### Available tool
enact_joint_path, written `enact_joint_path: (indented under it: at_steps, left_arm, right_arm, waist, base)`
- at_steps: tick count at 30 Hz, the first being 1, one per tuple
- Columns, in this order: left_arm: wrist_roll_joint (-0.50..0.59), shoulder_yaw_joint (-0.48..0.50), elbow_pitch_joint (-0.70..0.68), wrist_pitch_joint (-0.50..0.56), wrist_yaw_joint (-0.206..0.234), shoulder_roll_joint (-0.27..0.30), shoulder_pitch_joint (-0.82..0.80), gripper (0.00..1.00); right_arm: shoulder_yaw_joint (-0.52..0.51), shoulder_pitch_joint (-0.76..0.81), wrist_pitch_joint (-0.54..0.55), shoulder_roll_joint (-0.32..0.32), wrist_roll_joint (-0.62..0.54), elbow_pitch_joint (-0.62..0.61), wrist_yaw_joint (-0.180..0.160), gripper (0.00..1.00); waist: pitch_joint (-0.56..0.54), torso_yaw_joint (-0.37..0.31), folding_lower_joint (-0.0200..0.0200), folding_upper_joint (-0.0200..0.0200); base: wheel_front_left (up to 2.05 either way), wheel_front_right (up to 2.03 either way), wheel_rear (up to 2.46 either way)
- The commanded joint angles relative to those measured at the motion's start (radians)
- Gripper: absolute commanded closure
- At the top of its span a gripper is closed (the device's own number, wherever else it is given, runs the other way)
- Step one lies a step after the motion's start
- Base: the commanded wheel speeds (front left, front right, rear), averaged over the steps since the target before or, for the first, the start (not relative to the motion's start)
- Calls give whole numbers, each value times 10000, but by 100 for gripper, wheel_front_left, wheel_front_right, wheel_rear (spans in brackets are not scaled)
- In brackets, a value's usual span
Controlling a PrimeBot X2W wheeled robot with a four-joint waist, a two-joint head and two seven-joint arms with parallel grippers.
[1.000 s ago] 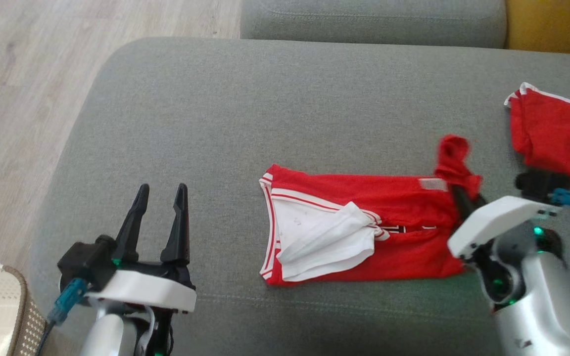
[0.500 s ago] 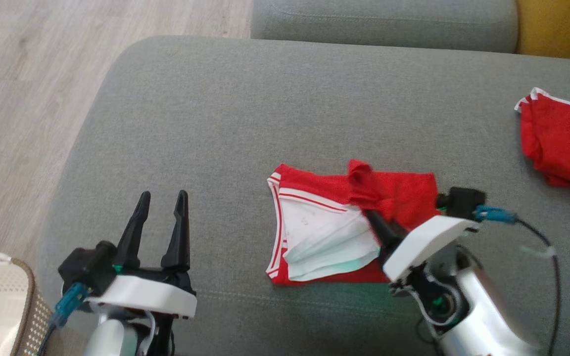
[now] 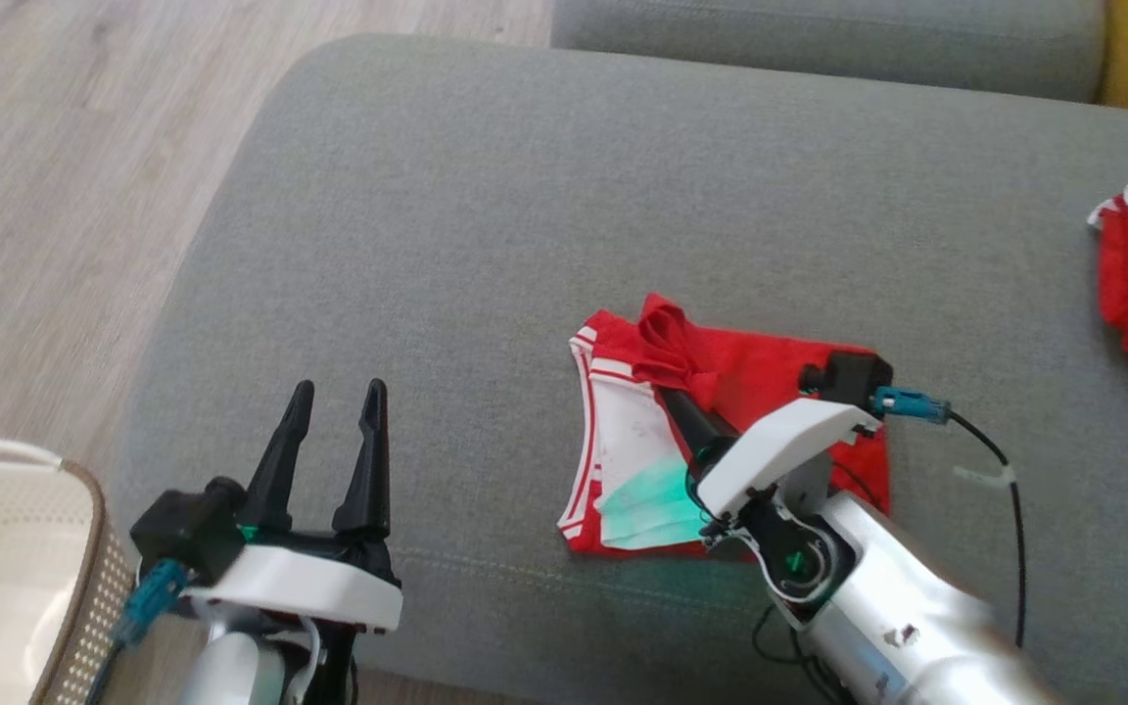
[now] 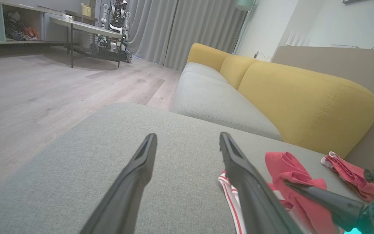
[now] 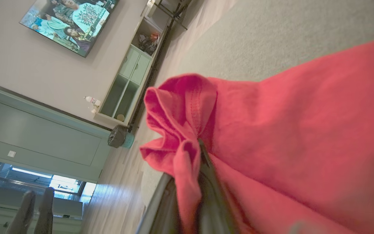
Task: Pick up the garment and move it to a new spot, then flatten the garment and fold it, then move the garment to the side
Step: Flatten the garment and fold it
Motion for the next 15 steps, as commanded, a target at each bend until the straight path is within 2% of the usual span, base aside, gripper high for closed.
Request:
enact_joint_path:
  at_steps: [1,8,9,10,11,15]
  left_arm:
    - [-85,291,-296,-122,25,12,-466,0]
    - [-136,202,-311,-122,59,12,-594,0]
    - [-142,191,-314,-122,64,12,-607,0]
    - [-148,182,-316,-122,70,12,-619,0]
    - [-154,177,-313,-122,76,12,-630,0]
    - [-172,185,-280,-122,90,12,-649,0]
  right_arm:
    - [325,-441,-210,106,250,-132,0,100]
    - [2084,-1239,-965,106,1894,1019,0,100]
    - [2317,-1338,-1046,106,2118,1097,0,64]
    - [2526,-1428,-1128,106,2352,1162,0,8]
    - [2722,-1508,-1192,106,2606,1209,0,0]
    - [3339,-1896,-1450,106,3561,1292,0,0]
  waist:
    - [80,84,0,0]
    - [282,277,0,0]
    - [306,291,0,0]
    - [328,301,0,0]
    - [349,306,0,0]
    - [375,276,0,0]
  base:
    - [0,0,0]
    - [0,0,0]
    - [0,0,0]
    - [0,0,0]
    - [0,0,0]
    - [0,0,0]
